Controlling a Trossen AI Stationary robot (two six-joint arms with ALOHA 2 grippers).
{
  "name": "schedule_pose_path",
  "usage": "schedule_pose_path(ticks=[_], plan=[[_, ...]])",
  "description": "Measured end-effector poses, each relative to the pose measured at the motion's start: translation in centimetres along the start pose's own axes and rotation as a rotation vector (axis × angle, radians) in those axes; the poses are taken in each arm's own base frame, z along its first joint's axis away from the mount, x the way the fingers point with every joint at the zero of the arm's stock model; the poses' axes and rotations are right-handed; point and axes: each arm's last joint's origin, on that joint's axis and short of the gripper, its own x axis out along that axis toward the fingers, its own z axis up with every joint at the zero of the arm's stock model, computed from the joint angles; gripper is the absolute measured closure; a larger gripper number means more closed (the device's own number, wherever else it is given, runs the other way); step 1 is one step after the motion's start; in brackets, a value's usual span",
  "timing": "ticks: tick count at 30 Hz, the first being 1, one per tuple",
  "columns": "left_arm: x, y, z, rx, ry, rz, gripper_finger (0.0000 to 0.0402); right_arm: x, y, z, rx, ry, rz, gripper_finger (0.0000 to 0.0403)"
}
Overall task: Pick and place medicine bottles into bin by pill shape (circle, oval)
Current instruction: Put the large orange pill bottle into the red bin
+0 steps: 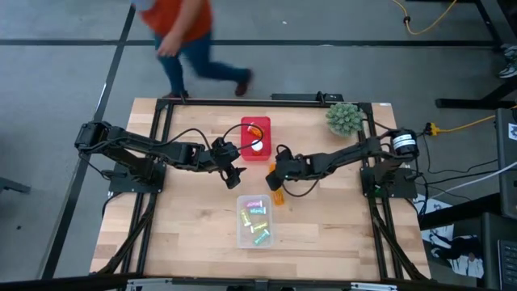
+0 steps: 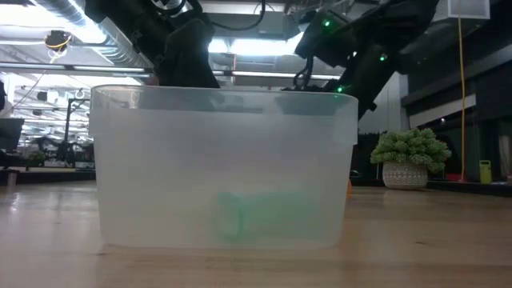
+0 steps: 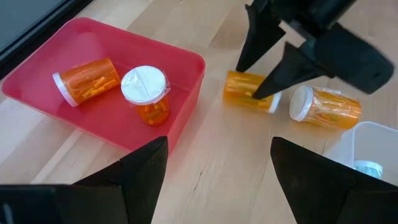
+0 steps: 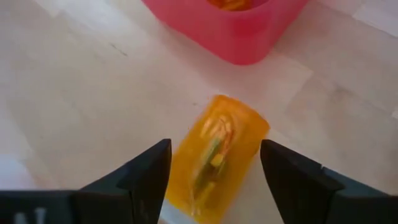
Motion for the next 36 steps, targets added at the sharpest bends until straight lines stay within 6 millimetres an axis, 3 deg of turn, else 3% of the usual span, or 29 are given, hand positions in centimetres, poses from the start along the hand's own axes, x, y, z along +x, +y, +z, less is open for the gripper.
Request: schedule_pose_path(ticks=[10,24,30,36], plan=[[0.0,0.0,0.0,0.002,0.000,0.000,0.0124,0.7,-1.5,-0.8,-0.078,0.094,-0.126,0.0174],[0.0,0.0,0.0,0.002,0.000,0.000,0.0124,0.7,-2.5,0.3,-0.175,0.110,-0.158,0.0201],[0.0,0.0,0.0,0.003,0.002,0.001,0.0124,-1.2,-2.8,2.7,-0.184,0.064,-0.252,0.0205],[0.0,0.0,0.0,0.004,0.005,0.002,0.0124,-2.7,-1.4,7.3,-0.255,-0.093,-0.214,0.0206]])
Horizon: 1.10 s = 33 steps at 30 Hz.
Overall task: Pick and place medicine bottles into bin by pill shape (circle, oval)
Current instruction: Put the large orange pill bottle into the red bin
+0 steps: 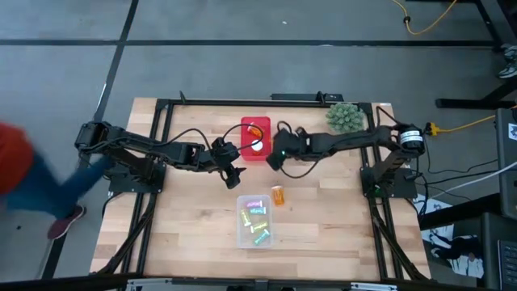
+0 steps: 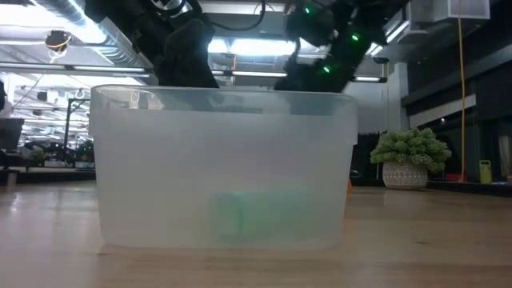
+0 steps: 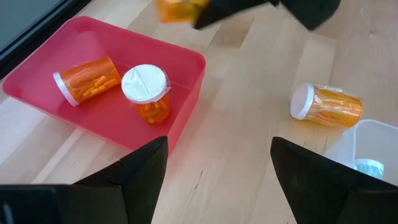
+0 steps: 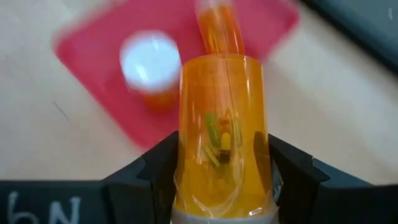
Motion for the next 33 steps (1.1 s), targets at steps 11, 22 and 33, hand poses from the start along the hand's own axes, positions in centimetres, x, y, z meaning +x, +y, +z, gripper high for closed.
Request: schedule_pose_path(ticks=[11,22,33], plan=[[0.0,0.0,0.0,-0.001,-0.001,-0.001,0.0124,4.1,-2.9,5.5,0.019,-0.183,0.236,0.0207],[0.0,0.0,0.0,-0.002,-0.004,-0.002,0.0124,7.1,-4.0,5.2,0.037,-0.141,0.283,0.0192],[0.0,0.0,0.0,-0.002,-0.004,-0.002,0.0124,7.1,-3.9,5.2,0.015,-0.143,0.298,0.0179]])
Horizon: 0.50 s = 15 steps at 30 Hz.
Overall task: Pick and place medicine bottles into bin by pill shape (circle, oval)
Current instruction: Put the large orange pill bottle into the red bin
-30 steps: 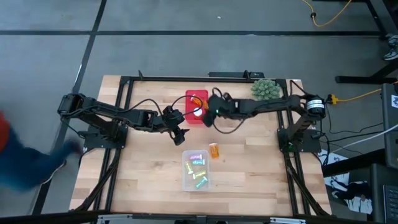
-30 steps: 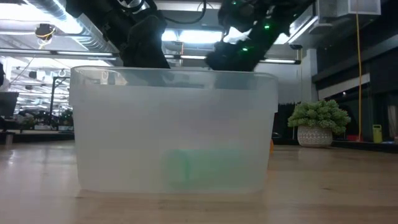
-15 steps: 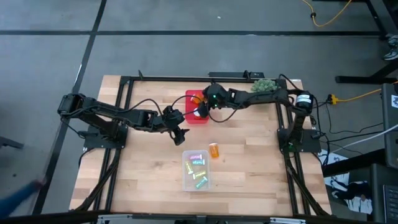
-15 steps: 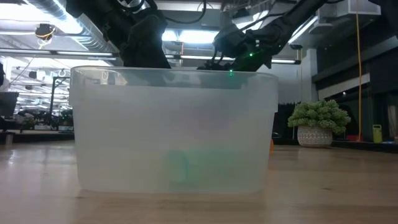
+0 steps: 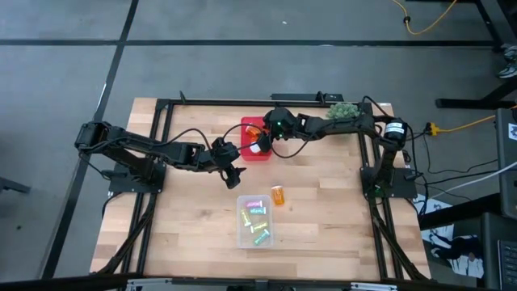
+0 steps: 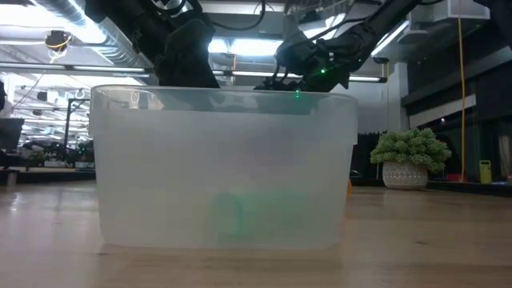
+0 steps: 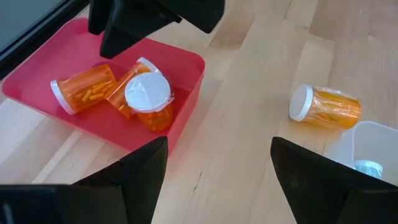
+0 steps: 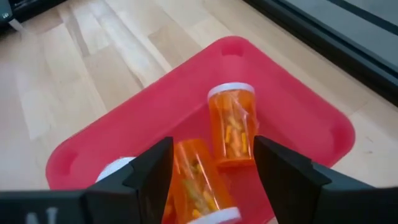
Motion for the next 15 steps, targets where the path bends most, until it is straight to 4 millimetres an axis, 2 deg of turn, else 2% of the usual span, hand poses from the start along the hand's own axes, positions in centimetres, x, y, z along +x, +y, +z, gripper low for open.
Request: schedule_pose_path(ticks=[4,6,11,15], plan=[[0.0,0.0,0.0,0.000,0.000,0.000,0.0124,-0.2,0.0,0.1,0.002,-0.001,0.001,0.0178],[0.0,0.0,0.0,0.001,0.000,0.000,0.0124,-0.9,0.1,0.4,0.003,0.000,0.001,0.0178],[0.0,0.0,0.0,0.001,0.000,0.000,0.0124,-4.4,0.6,1.3,0.027,0.038,-0.001,0.0177],[0.0,0.0,0.0,0.000,0.000,0.000,0.0124,-7.8,2.1,0.8,0.047,0.131,0.008,0.0177]])
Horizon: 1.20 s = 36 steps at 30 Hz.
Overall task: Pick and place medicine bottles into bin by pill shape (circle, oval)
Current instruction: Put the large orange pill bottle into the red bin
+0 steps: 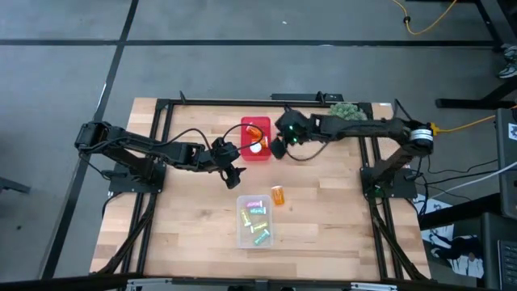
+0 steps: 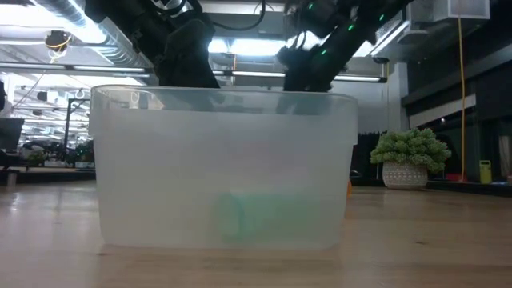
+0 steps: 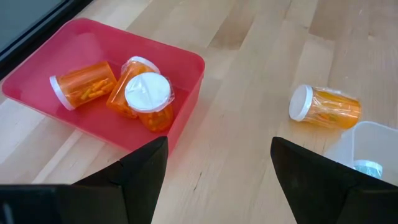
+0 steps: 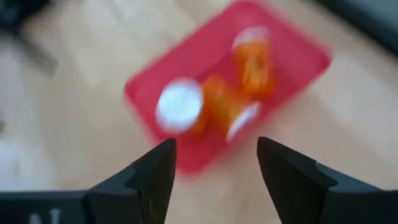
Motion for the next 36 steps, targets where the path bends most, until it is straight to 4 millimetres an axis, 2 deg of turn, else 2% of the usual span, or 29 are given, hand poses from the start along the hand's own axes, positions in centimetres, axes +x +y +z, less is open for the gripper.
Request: schedule_pose_path(ticks=[4,10,19,24,28,36], plan=[[0.0,0.0,0.0,0.000,0.000,0.000,0.0124,-1.9,2.3,-2.1,-0.033,0.106,-0.005,0.0177],[0.0,0.0,0.0,0.000,0.000,0.000,0.0124,-3.3,5.9,-5.3,-0.061,0.196,-0.037,0.0177],[0.0,0.0,0.0,0.000,0.000,-0.001,0.0124,-5.0,10.7,-10.3,0.039,0.189,-0.036,0.0177],[0.0,0.0,0.0,0.000,0.000,-0.001,0.0124,-4.9,11.7,-13.8,0.167,0.168,-0.028,0.0177],[0.0,0.0,0.0,0.000,0.000,-0.001,0.0124,-4.3,11.7,-15.7,0.235,0.128,0.008,0.0177],[0.0,0.0,0.0,-0.001,0.000,0.000,0.0124,-2.5,11.5,-17.1,0.255,0.146,-0.033,0.0177]])
